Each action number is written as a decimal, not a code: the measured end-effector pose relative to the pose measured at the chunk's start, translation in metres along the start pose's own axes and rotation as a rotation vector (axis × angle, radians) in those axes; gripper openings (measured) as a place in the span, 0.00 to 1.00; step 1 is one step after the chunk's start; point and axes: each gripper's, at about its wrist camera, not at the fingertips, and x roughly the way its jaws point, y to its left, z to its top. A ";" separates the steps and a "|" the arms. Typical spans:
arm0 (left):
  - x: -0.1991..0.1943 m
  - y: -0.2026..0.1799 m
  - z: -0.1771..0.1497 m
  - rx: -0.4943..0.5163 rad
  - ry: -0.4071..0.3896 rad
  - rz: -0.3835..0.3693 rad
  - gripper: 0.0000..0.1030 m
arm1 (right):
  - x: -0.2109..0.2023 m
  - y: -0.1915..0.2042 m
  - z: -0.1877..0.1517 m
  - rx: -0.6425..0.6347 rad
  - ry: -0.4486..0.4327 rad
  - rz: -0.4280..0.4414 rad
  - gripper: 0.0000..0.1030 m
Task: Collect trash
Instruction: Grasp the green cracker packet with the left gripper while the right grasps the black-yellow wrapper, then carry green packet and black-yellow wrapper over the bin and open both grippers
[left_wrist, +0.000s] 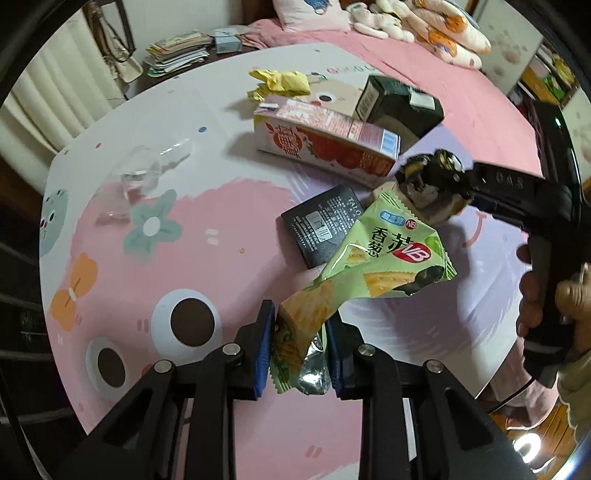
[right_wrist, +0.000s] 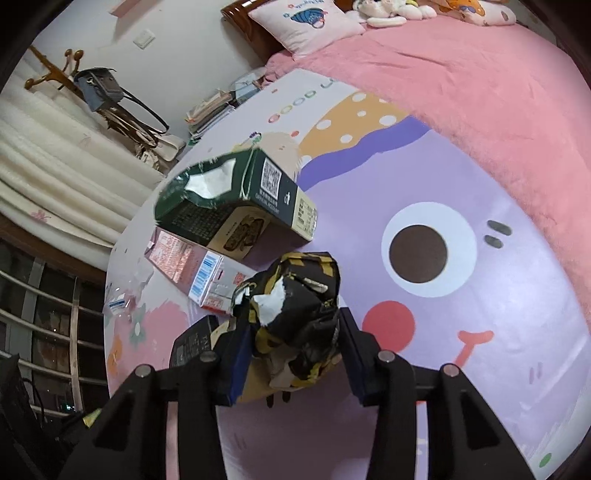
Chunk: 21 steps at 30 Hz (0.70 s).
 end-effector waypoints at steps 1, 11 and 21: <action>-0.004 -0.002 0.002 -0.007 -0.004 0.001 0.23 | -0.004 -0.001 -0.001 -0.006 -0.004 0.004 0.42; -0.047 -0.037 -0.023 -0.079 -0.081 0.027 0.23 | -0.066 -0.011 -0.020 -0.060 -0.033 0.058 0.42; -0.086 -0.097 -0.071 -0.157 -0.135 0.043 0.23 | -0.135 -0.027 -0.070 -0.199 0.005 0.136 0.42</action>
